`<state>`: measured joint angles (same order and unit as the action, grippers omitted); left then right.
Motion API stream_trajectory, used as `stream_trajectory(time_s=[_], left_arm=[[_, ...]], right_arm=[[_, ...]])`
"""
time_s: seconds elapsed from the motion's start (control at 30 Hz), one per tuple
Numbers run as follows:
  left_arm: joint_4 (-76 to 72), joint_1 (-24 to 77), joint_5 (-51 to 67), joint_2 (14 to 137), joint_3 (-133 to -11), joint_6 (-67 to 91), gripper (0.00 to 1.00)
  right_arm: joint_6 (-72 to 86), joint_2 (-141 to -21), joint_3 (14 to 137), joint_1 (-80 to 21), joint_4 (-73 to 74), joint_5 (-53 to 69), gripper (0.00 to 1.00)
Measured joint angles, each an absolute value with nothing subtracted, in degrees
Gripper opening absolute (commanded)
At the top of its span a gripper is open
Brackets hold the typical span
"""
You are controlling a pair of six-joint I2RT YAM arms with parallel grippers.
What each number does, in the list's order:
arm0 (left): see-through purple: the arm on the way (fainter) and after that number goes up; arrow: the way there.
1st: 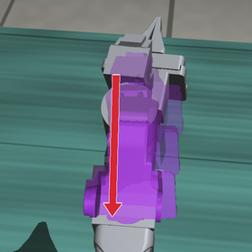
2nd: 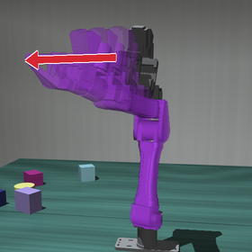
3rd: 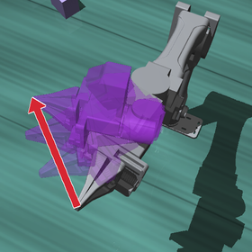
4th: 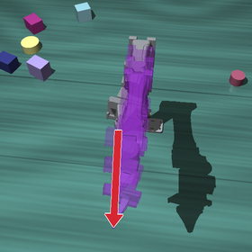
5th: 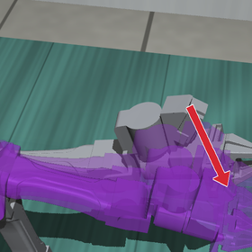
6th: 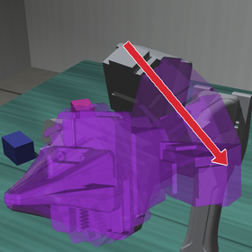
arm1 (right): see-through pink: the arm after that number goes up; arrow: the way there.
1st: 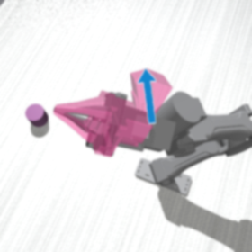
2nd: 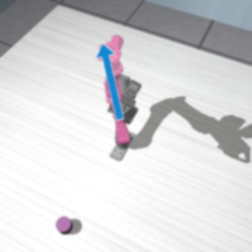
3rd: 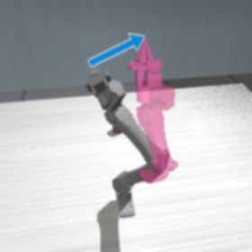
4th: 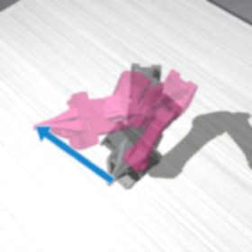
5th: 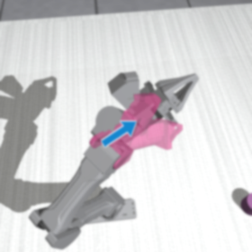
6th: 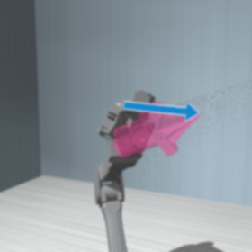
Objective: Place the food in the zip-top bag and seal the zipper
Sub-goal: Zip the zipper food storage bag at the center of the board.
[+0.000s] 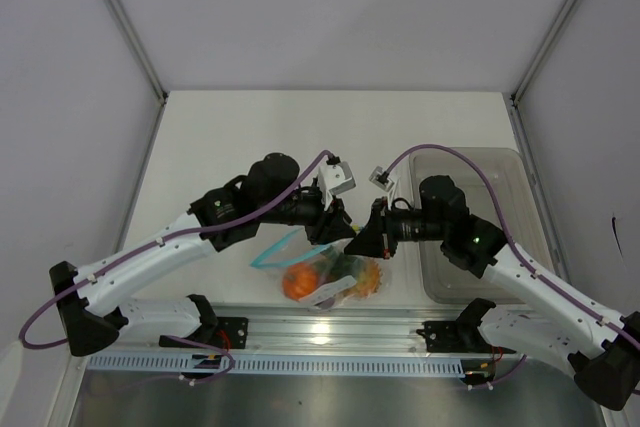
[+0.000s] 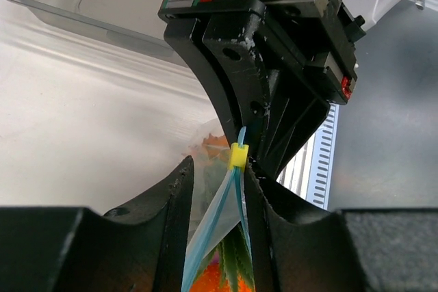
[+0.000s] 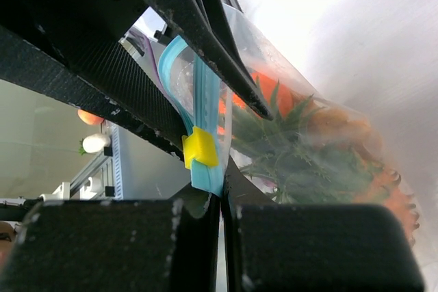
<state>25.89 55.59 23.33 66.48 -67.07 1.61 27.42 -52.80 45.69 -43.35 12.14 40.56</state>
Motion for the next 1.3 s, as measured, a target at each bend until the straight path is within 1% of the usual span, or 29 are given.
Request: stream_trajectory(time_s=[0.1, 0.17, 0.3, 0.47, 0.67, 0.77, 0.8, 0.87, 0.9, 1.0, 1.03, 1.07, 1.1, 1.2, 1.27, 1.3], left_arm=[[25.93, 55.42, 24.36, 66.67, -67.07, 1.56, 0.39], [26.24, 55.29, 25.34, 66.89, -67.07, 1.5, 0.38], [26.3, 55.42, 28.53, 67.09, -67.07, 1.56, 0.27], [26.65, 55.35, 30.02, 67.7, -67.07, 1.56, 0.27], [26.92, 55.35, 30.26, 68.18, -67.09, 1.56, 0.22], [27.16, 55.31, 30.22, 68.27, -67.09, 1.58, 0.17], [27.2, 55.29, 30.24, 68.25, -67.09, 1.65, 0.11], [27.33, 55.2, 30.28, 68.25, -67.18, 1.89, 0.03], [27.35, 55.07, 30.39, 68.25, -67.2, 2.07, 0.01], [27.4, 54.59, 30.87, 68.25, -67.24, 2.55, 0.0], [27.4, 54.35, 31.14, 68.25, -67.24, 2.63, 0.01], [27.42, 54.06, 31.59, 68.25, -67.24, 2.85, 0.01], [27.44, 53.84, 31.99, 68.23, -67.24, 2.98, 0.01], [27.66, 53.28, 33.93, 67.83, -67.24, 3.2, 0.0], [27.75, 52.95, 35.66, 67.51, -67.24, 3.44, 0.01], [27.75, 52.73, 36.64, 67.4, -67.24, 3.49, 0.01]], right_arm=[[27.42, -52.97, 45.34, -43.42, 12.16, 40.99, 0.0], [27.42, -53.1, 45.04, -43.48, 12.25, 41.28, 0.0], [27.42, -54.19, 44.91, -43.57, 11.42, 41.21, 0.0], [27.42, -54.57, 44.88, -43.83, 11.31, 41.28, 0.0], [27.42, -54.7, 44.88, -44.21, 11.4, 41.25, 0.0], [27.42, -54.74, 44.86, -44.47, 11.64, 41.28, 0.0], [27.42, -54.74, 44.86, -44.53, 11.66, 41.25, 0.0], [27.42, -54.74, 44.84, -44.58, 11.75, 41.17, 0.0], [27.42, -54.76, 44.84, -44.56, 11.68, 40.97, 0.0], [27.31, -54.76, 44.84, -44.62, 11.64, 40.62, 0.0], [27.11, -54.76, 44.84, -44.66, 11.62, 40.45, 0.07], [26.87, -54.76, 44.84, -44.71, 11.64, 40.32, 0.21], [26.68, -54.76, 44.84, -44.75, 11.75, 40.14, 0.26], [24.71, -54.83, 44.84, -44.77, 12.32, 39.7, 0.39], [22.98, -54.89, 44.84, -44.77, 12.53, 40.27, 0.43], [22.31, -54.92, 44.84, -44.77, 12.53, 40.77, 0.43]])
